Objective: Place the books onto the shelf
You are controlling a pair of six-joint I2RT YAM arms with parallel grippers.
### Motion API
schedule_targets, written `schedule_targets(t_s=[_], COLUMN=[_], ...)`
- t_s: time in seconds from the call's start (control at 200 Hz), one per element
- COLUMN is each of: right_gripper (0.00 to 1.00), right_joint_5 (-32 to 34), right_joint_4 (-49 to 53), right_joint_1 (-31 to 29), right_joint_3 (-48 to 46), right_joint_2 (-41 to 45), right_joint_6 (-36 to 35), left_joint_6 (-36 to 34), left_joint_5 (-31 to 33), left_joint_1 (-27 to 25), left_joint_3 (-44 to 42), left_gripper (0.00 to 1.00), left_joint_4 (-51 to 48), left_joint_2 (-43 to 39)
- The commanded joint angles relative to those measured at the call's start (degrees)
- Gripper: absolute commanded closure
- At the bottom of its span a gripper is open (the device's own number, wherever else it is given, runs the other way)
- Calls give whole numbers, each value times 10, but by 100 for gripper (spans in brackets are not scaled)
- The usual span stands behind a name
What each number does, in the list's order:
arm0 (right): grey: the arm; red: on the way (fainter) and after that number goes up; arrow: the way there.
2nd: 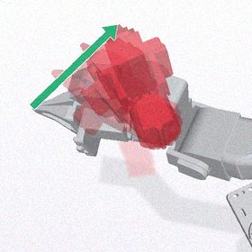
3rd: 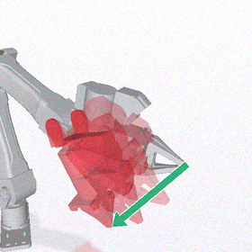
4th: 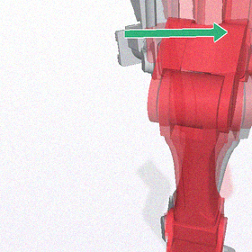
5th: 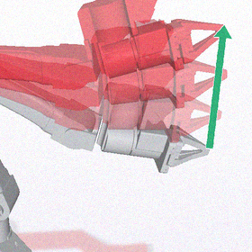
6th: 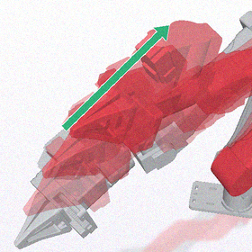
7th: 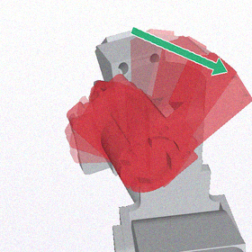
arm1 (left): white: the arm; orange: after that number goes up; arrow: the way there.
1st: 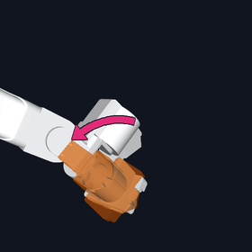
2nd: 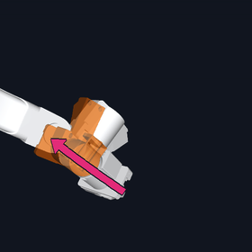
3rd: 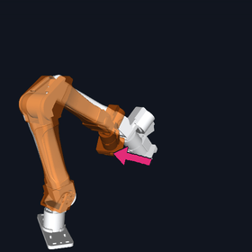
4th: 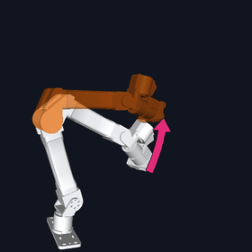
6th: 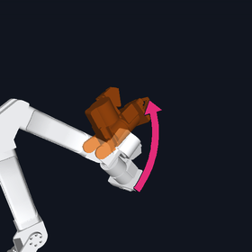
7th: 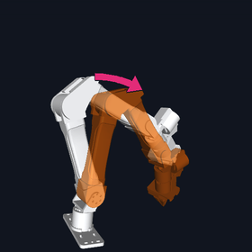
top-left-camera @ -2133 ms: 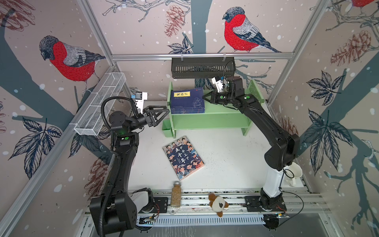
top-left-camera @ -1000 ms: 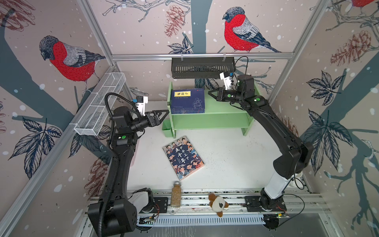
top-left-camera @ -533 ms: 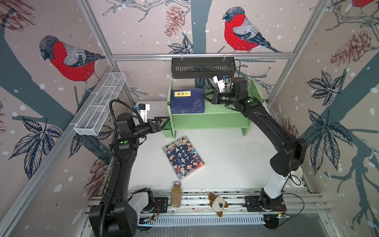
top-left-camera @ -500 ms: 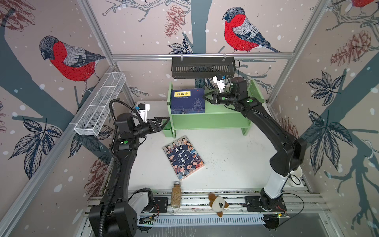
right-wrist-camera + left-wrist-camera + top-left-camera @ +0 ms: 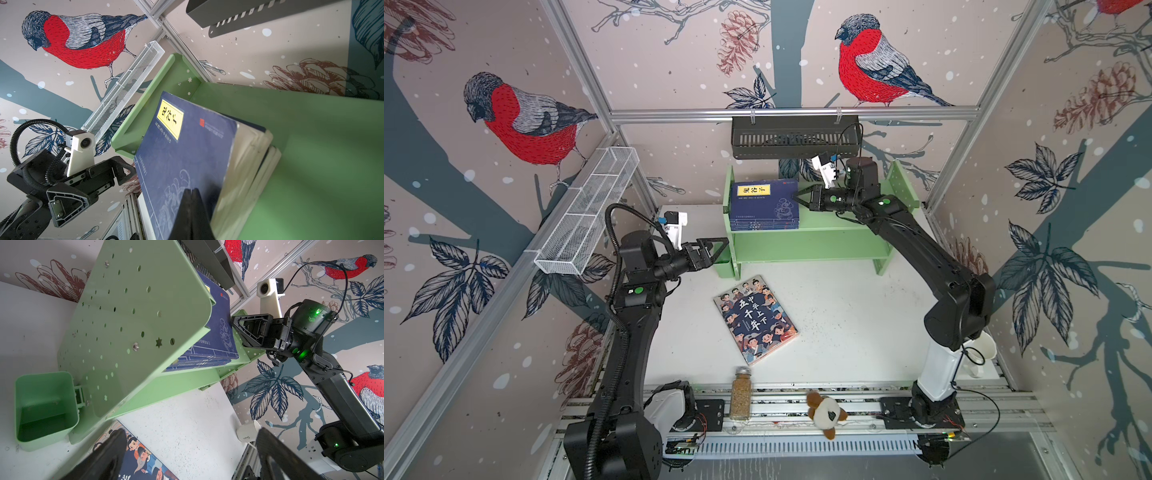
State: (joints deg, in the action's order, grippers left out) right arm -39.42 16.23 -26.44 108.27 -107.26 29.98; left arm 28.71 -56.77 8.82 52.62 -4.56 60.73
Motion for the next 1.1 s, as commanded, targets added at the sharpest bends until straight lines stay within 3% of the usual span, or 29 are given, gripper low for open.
schedule_targets(t_s=[0.0, 1.095], right_gripper=[97, 96], right_joint_5=[-8, -18], right_joint_4=[-5, 18], right_joint_1=[2, 7], right_joint_3=[5, 54], right_joint_2=[-3, -42], right_joint_6=[-7, -8], left_joint_6=[3, 8], left_joint_5=[-2, -4], left_joint_1=[1, 1], left_joint_3=[-1, -11], left_gripper=[3, 3], left_joint_4=[22, 31], left_joint_2=[-3, -14])
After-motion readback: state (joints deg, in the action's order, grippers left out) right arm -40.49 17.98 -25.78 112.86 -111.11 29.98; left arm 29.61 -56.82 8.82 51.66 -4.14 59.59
